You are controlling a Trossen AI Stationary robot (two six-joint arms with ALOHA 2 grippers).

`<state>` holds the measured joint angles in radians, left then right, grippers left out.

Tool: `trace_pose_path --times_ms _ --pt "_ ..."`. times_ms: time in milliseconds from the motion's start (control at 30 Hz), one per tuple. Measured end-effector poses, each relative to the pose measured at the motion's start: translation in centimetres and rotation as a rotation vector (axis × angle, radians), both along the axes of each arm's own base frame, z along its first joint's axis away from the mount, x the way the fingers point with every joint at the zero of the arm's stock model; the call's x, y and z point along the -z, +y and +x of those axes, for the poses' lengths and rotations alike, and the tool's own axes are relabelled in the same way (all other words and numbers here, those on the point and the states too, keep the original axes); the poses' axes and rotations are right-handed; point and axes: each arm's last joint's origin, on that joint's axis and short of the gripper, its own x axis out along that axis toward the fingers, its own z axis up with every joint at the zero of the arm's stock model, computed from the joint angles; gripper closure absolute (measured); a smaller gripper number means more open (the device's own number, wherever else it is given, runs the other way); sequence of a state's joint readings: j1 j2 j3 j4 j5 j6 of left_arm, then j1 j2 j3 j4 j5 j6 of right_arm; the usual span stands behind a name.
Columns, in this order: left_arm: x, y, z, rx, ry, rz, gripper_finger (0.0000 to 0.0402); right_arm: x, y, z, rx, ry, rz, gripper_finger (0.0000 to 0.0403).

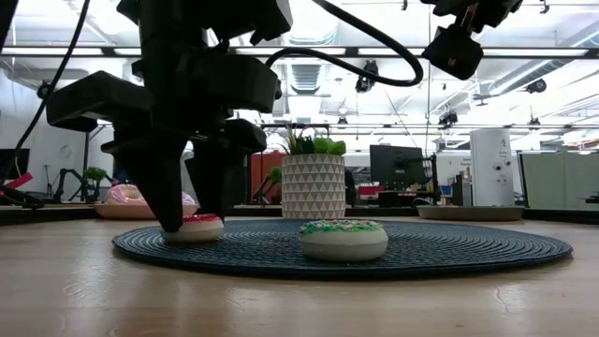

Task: Pick & Place donuts
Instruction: Put the small red donut on the gray plate

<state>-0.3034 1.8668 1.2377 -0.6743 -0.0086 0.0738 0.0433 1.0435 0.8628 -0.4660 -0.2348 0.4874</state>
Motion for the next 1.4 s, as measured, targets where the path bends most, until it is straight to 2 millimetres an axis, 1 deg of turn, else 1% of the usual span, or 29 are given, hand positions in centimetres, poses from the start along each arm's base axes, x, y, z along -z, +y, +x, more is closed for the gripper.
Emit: trace_pose_path --times_ms 367,600,700,867,1067,1200,1400 --pt "-0.2 0.0 0.0 0.000 0.004 0.002 0.0209 0.0 0.0 0.0 0.001 0.001 0.001 0.0170" --pt "-2.5 0.3 0.8 -0.001 -0.005 0.054 0.0209 0.0 0.0 0.0 -0.001 0.000 0.000 0.0170" --pt "-3.9 0.9 1.4 -0.014 -0.014 0.086 0.0209 0.0 0.0 0.0 -0.001 0.000 -0.001 0.0170" --pt "-6.7 2.5 2.6 -0.066 -0.047 0.096 0.0209 0.0 0.0 0.0 -0.001 -0.001 -0.001 0.0170" --pt "-10.0 5.2 4.0 -0.130 -0.123 0.086 0.0209 0.0 0.0 0.0 -0.001 -0.003 0.000 0.0170" --pt "-11.6 7.2 4.7 -0.178 -0.176 0.082 0.0209 0.0 0.0 0.0 -0.002 -0.002 0.000 0.0170" --pt "-13.5 9.9 5.2 -0.221 -0.233 0.091 0.0209 -0.1 0.0 0.0 -0.020 -0.012 -0.024 0.0170"
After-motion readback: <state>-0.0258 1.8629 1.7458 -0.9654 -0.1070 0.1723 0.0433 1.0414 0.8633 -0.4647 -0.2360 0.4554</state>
